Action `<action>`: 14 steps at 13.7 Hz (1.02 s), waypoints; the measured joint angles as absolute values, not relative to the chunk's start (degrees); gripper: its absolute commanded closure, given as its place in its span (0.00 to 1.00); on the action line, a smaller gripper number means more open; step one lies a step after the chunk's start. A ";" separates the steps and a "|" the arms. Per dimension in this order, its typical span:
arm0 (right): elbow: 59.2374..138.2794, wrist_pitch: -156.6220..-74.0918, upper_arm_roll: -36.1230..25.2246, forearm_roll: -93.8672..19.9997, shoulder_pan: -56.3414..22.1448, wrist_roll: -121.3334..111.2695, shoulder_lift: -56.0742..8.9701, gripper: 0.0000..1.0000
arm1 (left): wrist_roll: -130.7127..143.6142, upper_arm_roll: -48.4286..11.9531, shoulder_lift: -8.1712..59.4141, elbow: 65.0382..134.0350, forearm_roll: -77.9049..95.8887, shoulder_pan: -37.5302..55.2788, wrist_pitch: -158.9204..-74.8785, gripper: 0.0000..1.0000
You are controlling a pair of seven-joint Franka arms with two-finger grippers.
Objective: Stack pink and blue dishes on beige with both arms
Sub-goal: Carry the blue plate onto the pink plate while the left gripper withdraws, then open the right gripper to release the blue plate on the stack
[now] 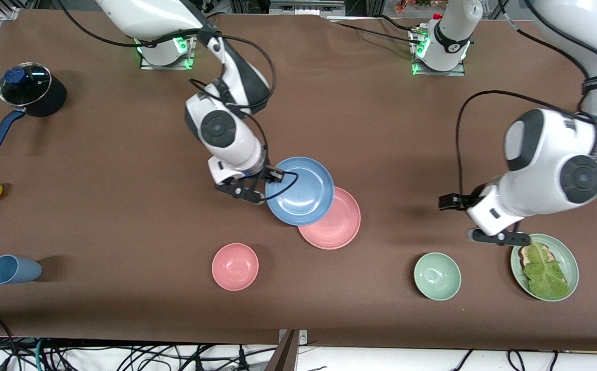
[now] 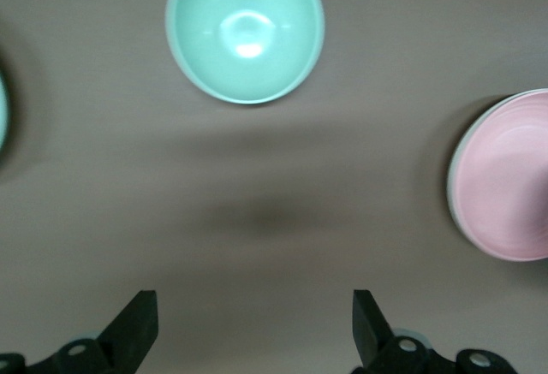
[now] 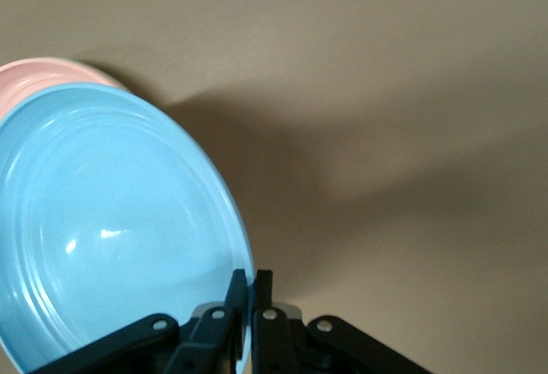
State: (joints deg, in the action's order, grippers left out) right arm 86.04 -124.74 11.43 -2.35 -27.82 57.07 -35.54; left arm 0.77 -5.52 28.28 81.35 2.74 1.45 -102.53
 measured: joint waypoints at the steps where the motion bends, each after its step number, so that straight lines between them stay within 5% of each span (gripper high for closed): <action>1: 84.92 -125.64 11.39 -2.04 -28.97 59.22 -36.60 1.00 | -1.72 -5.51 27.97 81.35 2.74 -0.22 -101.97 0.00; 14: 79.15 -135.40 11.17 1.66 -32.72 66.25 -46.07 1.00 | -3.52 -5.54 15.16 81.31 2.74 -5.22 -93.78 0.00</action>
State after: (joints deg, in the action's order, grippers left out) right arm 79.15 -135.40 11.17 1.66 -32.72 66.25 -46.07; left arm -3.52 -5.54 15.16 81.31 2.74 -5.22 -93.78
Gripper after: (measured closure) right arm 0.947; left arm 0.000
